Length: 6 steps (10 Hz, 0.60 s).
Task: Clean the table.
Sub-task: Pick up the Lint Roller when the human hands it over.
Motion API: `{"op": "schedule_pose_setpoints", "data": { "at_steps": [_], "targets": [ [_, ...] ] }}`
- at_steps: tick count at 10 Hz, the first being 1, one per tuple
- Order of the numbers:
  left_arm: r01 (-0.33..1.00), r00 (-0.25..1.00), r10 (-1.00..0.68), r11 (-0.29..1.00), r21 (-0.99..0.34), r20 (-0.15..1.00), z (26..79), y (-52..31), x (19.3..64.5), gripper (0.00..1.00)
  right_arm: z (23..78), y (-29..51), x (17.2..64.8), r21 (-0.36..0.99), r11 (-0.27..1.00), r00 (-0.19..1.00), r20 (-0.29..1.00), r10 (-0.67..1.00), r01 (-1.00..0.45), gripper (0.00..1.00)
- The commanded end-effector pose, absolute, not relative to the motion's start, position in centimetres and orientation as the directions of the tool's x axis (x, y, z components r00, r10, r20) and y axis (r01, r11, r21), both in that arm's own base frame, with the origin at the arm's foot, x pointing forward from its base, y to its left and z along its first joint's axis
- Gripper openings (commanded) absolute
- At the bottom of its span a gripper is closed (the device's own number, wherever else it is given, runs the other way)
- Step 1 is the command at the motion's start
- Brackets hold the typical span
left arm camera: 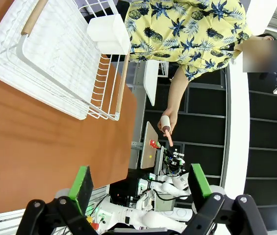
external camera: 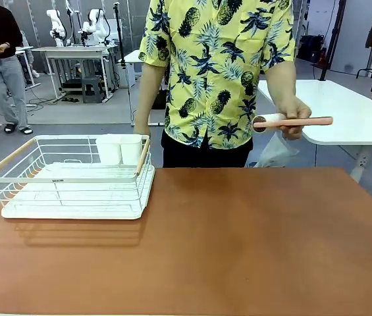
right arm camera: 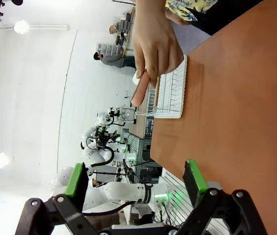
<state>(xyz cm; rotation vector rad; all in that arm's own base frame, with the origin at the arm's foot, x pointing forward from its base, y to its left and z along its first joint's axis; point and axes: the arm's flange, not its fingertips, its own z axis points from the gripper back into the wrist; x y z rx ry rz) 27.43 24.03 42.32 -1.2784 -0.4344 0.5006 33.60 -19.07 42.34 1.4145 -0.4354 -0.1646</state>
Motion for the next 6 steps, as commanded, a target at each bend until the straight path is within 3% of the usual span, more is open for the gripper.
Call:
{"op": "schedule_pose_setpoints", "data": {
  "at_steps": [1, 4, 6],
  "targets": [
    [-0.098, 0.823, 0.567, 0.211, -0.972, 0.040, 42.3, 24.2, 27.0, 1.00, 42.6, -19.1, 33.6, 0.975, 0.152, 0.907, 0.206, -0.367, -0.161, 1.00],
    [-0.098, 0.823, 0.567, 0.211, -0.972, 0.040, 42.3, 24.2, 27.0, 1.00, 45.7, -16.2, 32.4, 0.953, 0.285, 0.884, 0.218, -0.413, -0.102, 1.00],
    [-0.098, 0.823, 0.567, 0.211, -0.972, 0.040, 42.3, 24.2, 27.0, 1.00, 49.3, -13.7, 31.8, 0.961, 0.273, 0.874, 0.101, -0.475, 0.037, 1.00]
  ]
}}
